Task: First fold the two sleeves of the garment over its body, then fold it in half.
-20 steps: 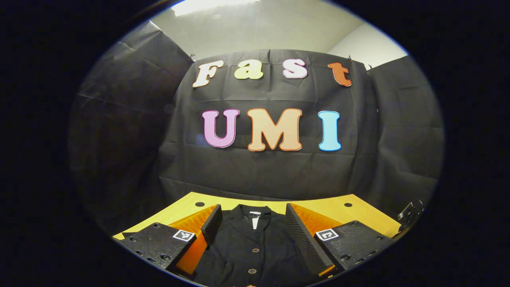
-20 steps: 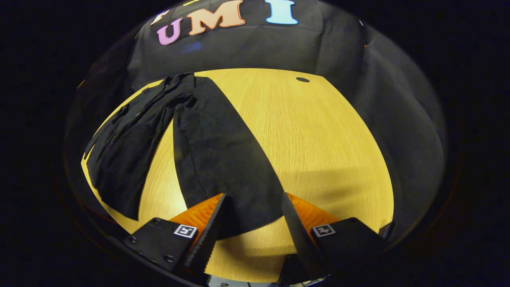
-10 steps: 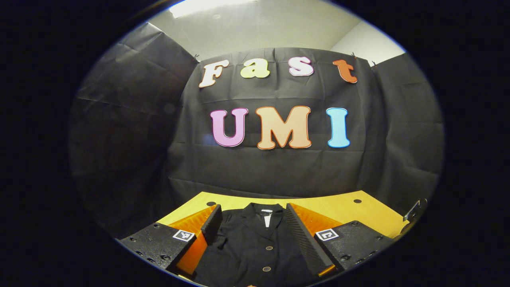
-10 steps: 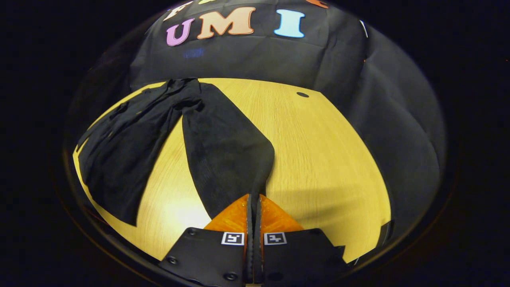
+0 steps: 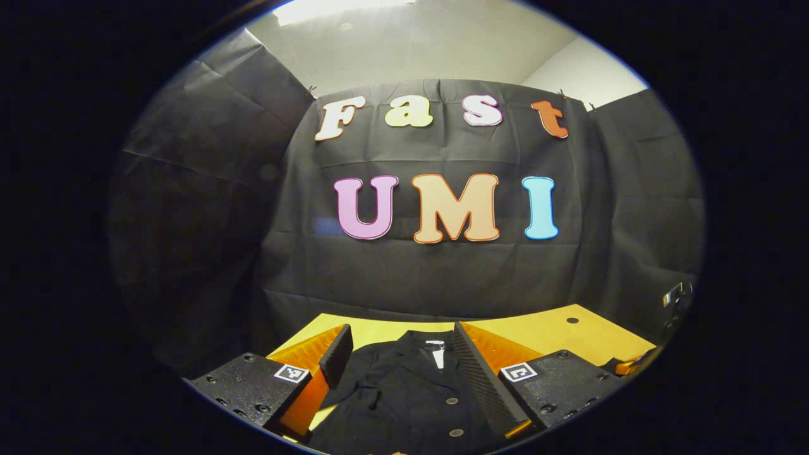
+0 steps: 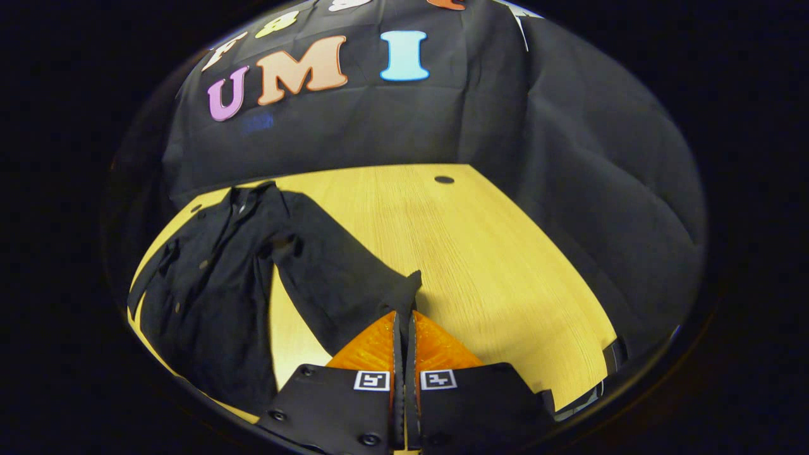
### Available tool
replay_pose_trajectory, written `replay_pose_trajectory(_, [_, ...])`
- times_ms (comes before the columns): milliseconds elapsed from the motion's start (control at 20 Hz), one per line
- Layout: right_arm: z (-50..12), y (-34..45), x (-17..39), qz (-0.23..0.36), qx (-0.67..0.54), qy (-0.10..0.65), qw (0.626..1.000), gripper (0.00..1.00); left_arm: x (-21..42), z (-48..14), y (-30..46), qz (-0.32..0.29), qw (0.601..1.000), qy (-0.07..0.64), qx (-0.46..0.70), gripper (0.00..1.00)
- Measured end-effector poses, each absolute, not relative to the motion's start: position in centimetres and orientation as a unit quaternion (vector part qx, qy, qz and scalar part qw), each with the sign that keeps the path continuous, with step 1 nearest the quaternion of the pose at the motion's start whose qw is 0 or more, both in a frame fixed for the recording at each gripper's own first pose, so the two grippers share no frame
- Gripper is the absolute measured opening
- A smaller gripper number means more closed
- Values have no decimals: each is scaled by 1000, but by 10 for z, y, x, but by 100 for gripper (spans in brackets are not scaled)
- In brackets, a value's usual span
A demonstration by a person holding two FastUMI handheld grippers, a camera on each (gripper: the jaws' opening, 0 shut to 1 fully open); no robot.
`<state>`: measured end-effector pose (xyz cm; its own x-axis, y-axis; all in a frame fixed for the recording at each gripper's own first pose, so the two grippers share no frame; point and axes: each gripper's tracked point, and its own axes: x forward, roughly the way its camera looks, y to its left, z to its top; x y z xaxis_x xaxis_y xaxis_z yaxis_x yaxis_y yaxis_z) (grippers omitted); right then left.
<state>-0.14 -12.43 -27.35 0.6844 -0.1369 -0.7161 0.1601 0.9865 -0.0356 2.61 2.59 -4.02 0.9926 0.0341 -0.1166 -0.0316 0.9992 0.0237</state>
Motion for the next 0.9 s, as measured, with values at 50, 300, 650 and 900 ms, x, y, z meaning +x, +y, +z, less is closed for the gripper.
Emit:
replay_pose_trajectory(50, [-263,-113,9,-81,16,378,922,4,27,-39,37,18,998,58,10,94])
replay_pose_trajectory(300, [-216,-49,62,-59,19,326,943,3,25,-45,91,40,997,63,2,94])
replay_pose_trajectory(650, [-185,54,112,-2,-1,291,957,3,9,-53,170,80,994,72,6,94])
replay_pose_trajectory(900, [-182,123,126,34,-13,280,959,3,5,-56,220,98,992,73,16,94])
